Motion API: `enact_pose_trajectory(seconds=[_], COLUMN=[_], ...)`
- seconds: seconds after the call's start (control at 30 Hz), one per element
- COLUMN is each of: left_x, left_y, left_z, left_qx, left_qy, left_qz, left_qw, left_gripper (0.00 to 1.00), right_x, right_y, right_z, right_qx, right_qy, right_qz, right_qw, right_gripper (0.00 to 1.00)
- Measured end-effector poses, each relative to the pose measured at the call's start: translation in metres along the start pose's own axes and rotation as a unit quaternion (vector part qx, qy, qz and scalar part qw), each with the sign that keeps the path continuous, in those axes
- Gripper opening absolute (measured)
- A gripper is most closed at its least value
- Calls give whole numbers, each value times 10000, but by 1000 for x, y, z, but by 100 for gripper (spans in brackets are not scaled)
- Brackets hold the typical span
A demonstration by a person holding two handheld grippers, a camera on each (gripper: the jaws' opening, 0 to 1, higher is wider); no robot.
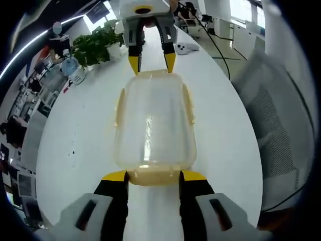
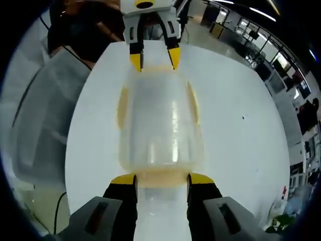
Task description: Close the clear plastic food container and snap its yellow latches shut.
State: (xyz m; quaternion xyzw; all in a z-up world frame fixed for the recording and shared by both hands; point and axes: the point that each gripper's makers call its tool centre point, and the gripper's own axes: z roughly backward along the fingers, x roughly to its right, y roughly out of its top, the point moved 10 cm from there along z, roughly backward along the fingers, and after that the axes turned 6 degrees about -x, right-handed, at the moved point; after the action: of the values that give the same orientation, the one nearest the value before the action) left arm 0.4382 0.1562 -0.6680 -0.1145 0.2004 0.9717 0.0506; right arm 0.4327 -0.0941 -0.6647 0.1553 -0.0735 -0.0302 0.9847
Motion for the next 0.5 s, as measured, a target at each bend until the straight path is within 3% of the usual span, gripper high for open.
enact_pose_trajectory(seconds=[0.5], left_x=[-8], left_y=[22], left_z=[-12], left_qx=[26], left_qy=[-11], left_qz=[-38], left_qw=[10000], left_gripper=[40], right_x=[8], right_y=[-26], right_z=[3], right_qx=[-11], right_qy=[1], right_qz=[-54], right_qw=[10000], right_gripper=[37])
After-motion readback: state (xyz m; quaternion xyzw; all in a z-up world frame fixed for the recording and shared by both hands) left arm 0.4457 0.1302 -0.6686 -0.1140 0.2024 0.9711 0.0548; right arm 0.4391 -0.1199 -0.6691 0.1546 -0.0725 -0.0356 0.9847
